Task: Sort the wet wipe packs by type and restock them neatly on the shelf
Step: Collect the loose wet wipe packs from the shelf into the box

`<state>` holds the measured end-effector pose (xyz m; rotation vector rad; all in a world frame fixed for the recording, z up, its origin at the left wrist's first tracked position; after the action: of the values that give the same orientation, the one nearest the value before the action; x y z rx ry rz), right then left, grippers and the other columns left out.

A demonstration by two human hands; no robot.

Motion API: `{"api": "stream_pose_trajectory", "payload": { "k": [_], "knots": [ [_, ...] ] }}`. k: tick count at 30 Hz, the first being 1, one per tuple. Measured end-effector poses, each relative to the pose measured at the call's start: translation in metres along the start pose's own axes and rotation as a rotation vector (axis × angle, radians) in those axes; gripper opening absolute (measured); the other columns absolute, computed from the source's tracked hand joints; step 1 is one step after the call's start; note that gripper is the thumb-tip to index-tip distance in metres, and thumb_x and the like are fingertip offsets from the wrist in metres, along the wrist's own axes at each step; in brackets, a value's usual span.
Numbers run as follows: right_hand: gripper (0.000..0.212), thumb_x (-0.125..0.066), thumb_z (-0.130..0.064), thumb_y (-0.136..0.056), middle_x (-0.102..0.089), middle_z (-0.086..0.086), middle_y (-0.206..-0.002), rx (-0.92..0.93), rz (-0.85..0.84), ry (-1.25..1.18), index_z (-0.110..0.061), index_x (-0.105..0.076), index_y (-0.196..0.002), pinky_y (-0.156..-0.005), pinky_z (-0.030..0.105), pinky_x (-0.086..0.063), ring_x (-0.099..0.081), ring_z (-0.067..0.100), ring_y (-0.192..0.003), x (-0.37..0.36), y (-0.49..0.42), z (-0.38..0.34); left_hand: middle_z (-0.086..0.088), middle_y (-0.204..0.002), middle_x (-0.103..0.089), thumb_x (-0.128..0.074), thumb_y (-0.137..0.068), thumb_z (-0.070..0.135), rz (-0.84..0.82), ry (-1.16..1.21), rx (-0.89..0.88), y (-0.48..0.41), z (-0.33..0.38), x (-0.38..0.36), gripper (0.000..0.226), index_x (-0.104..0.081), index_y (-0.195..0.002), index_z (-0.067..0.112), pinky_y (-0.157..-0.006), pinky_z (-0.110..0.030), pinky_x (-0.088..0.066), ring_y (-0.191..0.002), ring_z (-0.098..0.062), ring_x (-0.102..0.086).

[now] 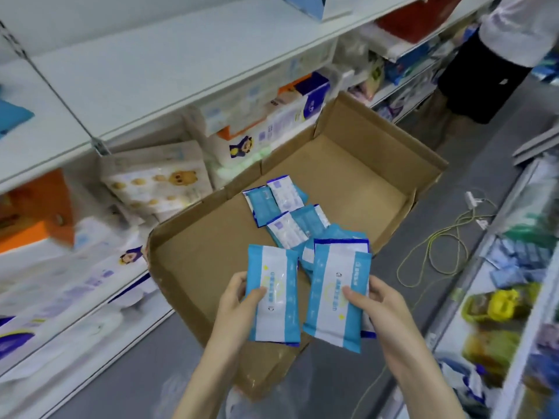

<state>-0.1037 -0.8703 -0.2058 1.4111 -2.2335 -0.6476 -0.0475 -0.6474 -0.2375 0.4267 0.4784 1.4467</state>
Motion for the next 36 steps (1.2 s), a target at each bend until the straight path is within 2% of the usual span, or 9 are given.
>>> {"api": "stream_pose_trajectory", "payload": {
  "k": [8, 12, 17, 22, 26, 29, 32, 34, 36],
  "knots": [
    [0.027, -0.07, 0.0, -0.081, -0.075, 0.004, -0.097, -0.102, -0.149, 0.15, -0.011, -0.065, -0.106, -0.057, 0.022, -0.055, -0.072, 0.018, -0.084, -0.022, -0.162, -0.027, 0.001, -0.11, -0.064, -0.047, -0.092, -0.007, 0.167, 0.147, 0.053, -0.099, -0.009, -0.032, 0.033, -0.052, -0.109, 0.02, -0.071, -0.017, -0.052, -0.089, -0.005, -0.064],
    [0.029, -0.074, 0.0, -0.077, -0.075, 0.008, -0.095, -0.185, -0.179, 0.137, -0.009, -0.065, -0.103, -0.06, 0.03, -0.058, -0.073, 0.022, -0.079, -0.029, -0.226, -0.033, 0.001, -0.126, -0.06, -0.051, -0.09, -0.008, 0.236, 0.252, 0.11, -0.14, -0.018, -0.047, 0.055, -0.045, -0.124, 0.036, -0.09, -0.04, -0.053, -0.11, -0.018, -0.062],
    [0.021, -0.076, -0.007, -0.078, -0.074, 0.008, -0.097, -0.189, -0.204, 0.161, -0.015, -0.065, -0.094, -0.082, 0.046, -0.056, -0.07, 0.028, -0.09, -0.034, -0.282, -0.037, -0.008, -0.132, -0.057, -0.057, -0.089, -0.004, 0.276, 0.415, 0.211, -0.199, -0.03, -0.071, 0.079, -0.019, -0.148, 0.032, -0.068, -0.027, -0.058, -0.11, -0.027, -0.062],
    [0.019, -0.075, -0.005, -0.078, -0.072, 0.01, -0.1, -0.2, -0.253, 0.235, -0.014, -0.065, -0.09, -0.086, 0.043, -0.054, -0.069, 0.027, -0.089, -0.056, -0.349, -0.022, 0.0, -0.118, -0.064, -0.059, -0.089, -0.003, 0.387, 0.476, 0.24, -0.255, -0.057, -0.077, 0.058, -0.041, -0.138, 0.022, -0.06, -0.02, -0.055, -0.089, -0.01, -0.067],
    [0.019, -0.077, -0.007, -0.077, -0.072, 0.013, -0.102, -0.205, -0.348, 0.255, -0.01, -0.065, -0.092, -0.089, 0.05, -0.053, -0.069, 0.032, -0.096, -0.086, -0.411, -0.004, -0.004, -0.116, -0.065, -0.06, -0.089, -0.001, 0.544, 0.49, 0.221, -0.306, -0.078, -0.067, 0.043, -0.05, -0.129, 0.012, -0.055, -0.017, -0.052, -0.08, -0.008, -0.066],
    [0.02, -0.074, -0.013, -0.081, -0.072, 0.003, -0.098, -0.128, -0.443, 0.347, -0.014, -0.063, -0.099, -0.074, 0.033, -0.057, -0.07, 0.015, -0.08, -0.113, -0.449, -0.004, -0.003, -0.108, -0.067, -0.06, -0.088, -0.004, 0.621, 0.427, 0.119, -0.333, -0.074, -0.064, 0.037, -0.055, -0.12, 0.011, -0.063, -0.02, -0.055, -0.08, -0.01, -0.067],
    [0.014, -0.068, -0.012, -0.087, -0.069, -0.006, -0.09, 0.012, -0.54, 0.402, -0.015, -0.062, -0.099, -0.056, 0.016, -0.052, -0.066, -0.001, -0.069, -0.133, -0.471, -0.013, -0.001, -0.099, -0.068, -0.063, -0.087, 0.007, 0.71, 0.222, 0.031, -0.344, -0.066, -0.061, 0.026, -0.059, -0.111, 0.017, -0.08, -0.037, -0.057, -0.088, -0.017, -0.066],
    [0.017, -0.07, -0.017, -0.086, -0.069, -0.007, -0.091, 0.133, -0.558, 0.493, -0.012, -0.063, -0.101, -0.061, 0.02, -0.053, -0.067, -0.001, -0.073, -0.134, -0.48, -0.015, -0.007, -0.11, -0.06, -0.064, -0.083, 0.026, 0.784, -0.019, 0.043, -0.347, -0.065, -0.059, 0.034, -0.06, -0.116, 0.021, -0.093, -0.044, -0.049, -0.104, -0.023, -0.057],
    [0.032, -0.075, -0.038, -0.077, -0.07, -0.006, -0.092, 0.258, -0.518, 0.632, -0.018, -0.063, -0.099, -0.074, 0.036, -0.057, -0.068, 0.01, -0.085, -0.127, -0.484, -0.018, -0.011, -0.122, -0.046, -0.063, -0.086, 0.032, 0.842, -0.185, 0.144, -0.343, -0.067, -0.059, 0.046, -0.053, -0.13, 0.024, -0.105, -0.042, -0.036, -0.116, -0.027, -0.042]
  ]
}}
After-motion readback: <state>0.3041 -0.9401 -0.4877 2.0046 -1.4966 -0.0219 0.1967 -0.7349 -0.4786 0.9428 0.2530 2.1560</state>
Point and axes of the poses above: each hand's wrist, its own y-axis away from the middle knuckle, its own x-axis out of the back of the hand, z = x × y, the point moved 8 cm from there along -y, towards the middle knuckle
